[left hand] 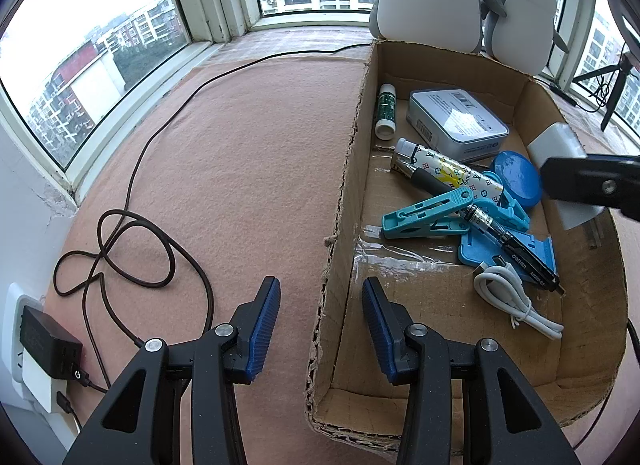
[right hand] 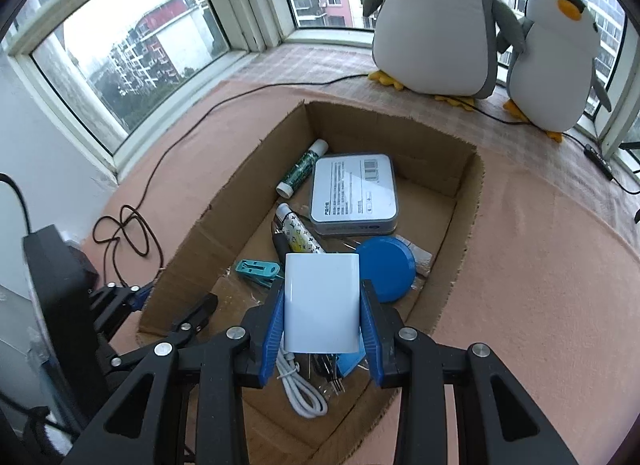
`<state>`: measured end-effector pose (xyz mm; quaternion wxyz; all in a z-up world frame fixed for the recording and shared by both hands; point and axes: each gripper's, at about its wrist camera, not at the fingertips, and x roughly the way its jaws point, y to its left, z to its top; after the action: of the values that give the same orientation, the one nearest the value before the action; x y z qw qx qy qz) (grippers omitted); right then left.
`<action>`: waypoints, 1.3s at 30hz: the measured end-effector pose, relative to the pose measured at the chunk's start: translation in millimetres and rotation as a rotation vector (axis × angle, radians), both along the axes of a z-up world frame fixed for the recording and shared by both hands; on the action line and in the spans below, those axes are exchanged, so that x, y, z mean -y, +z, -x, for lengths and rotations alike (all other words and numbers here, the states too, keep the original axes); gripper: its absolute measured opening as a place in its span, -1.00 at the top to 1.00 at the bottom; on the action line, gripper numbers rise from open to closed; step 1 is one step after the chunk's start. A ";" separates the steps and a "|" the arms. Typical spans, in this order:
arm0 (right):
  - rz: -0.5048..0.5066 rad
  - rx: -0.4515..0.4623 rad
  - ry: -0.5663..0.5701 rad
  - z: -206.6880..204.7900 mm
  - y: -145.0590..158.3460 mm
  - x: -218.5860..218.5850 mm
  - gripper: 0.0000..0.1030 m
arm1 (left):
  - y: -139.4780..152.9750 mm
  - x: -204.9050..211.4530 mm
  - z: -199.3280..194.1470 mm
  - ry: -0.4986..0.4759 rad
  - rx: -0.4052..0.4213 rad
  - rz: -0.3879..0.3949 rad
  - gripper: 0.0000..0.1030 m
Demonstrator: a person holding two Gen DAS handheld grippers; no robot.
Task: Organize rigid objects
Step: 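Carry the white charger plug into the box and open the right tool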
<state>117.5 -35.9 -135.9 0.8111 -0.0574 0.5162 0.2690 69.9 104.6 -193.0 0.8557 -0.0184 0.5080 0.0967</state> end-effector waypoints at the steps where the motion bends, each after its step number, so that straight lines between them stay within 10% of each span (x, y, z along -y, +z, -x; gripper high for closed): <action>1: 0.003 -0.002 -0.002 -1.4 -1.9 -0.6 0.38 | 0.0 -0.4 -0.1 0.000 0.000 0.000 0.10; 18: 0.004 -0.011 -0.011 -19.4 -7.0 -5.3 0.36 | -0.3 0.5 0.6 -0.001 0.001 -0.001 0.10; 39: -0.010 -0.029 -0.013 -22.5 -8.8 -0.5 -0.20 | 0.0 -0.1 0.9 0.000 0.001 0.001 0.10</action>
<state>140.0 -35.3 -144.7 0.8056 -0.0460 0.5269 0.2671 69.1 104.7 -193.0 0.8559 -0.0187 0.5077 0.0966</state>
